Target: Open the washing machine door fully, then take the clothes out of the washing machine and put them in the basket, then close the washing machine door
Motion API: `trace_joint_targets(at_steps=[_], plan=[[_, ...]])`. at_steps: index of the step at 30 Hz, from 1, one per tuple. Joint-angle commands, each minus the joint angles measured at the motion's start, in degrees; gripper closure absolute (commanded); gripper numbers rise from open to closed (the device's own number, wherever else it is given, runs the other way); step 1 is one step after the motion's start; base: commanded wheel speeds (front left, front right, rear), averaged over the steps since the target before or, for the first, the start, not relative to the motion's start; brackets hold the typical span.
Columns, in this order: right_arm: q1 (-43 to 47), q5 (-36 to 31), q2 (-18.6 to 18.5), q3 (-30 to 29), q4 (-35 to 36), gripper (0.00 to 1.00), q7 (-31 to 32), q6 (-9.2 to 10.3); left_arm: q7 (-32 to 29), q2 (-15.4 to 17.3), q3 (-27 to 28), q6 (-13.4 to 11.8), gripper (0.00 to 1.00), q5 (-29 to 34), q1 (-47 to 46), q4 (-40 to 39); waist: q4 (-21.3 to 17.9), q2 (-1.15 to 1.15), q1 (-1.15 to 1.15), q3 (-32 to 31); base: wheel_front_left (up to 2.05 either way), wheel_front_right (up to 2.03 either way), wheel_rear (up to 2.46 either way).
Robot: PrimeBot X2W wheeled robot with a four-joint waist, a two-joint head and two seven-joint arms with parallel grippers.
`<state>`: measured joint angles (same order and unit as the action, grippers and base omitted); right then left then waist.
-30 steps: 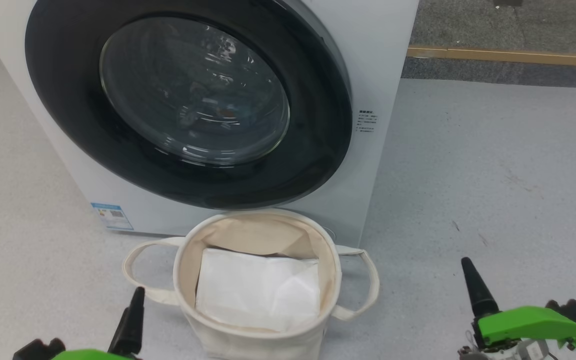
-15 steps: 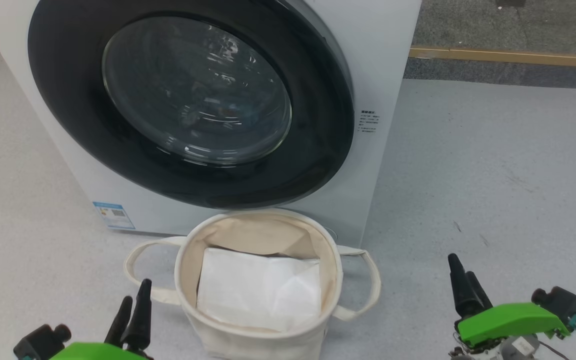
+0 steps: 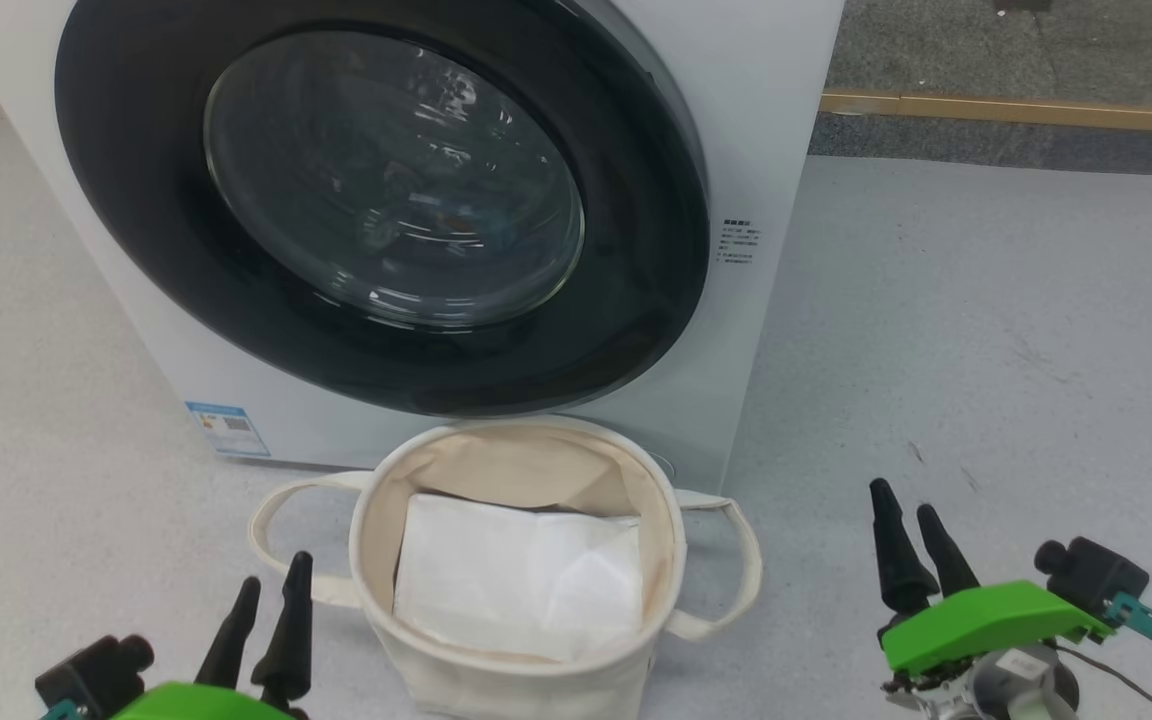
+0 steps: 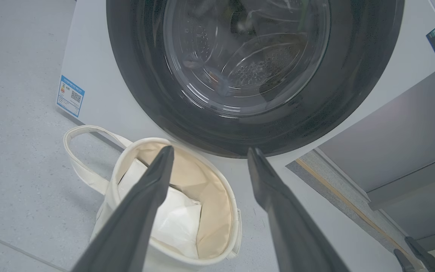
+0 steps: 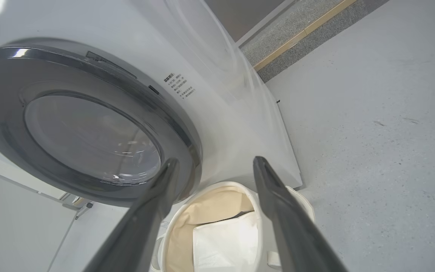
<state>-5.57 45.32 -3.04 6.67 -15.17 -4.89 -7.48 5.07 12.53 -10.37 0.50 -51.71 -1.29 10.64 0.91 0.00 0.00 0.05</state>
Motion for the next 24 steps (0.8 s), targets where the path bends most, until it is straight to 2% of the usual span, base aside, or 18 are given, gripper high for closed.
trace_joint_targets(at_steps=[1,24], plan=[[-3.3,-2.3,-0.4,1.3,2.5,0.00,-0.9,-0.01,1.0,1.7,0.8,-0.4,0.00,2.1,-2.7,-2.4,0.0,0.00,0.00,0.0,0.00,0.00,0.00],[-5.2,-17.6,-0.4,5.1,3.9,0.00,-3.4,-0.01,4.6,4.8,-2.7,-2.4,0.00,16.0,-3.2,-5.1,0.6,0.00,0.00,0.5,0.00,0.00,0.00]])
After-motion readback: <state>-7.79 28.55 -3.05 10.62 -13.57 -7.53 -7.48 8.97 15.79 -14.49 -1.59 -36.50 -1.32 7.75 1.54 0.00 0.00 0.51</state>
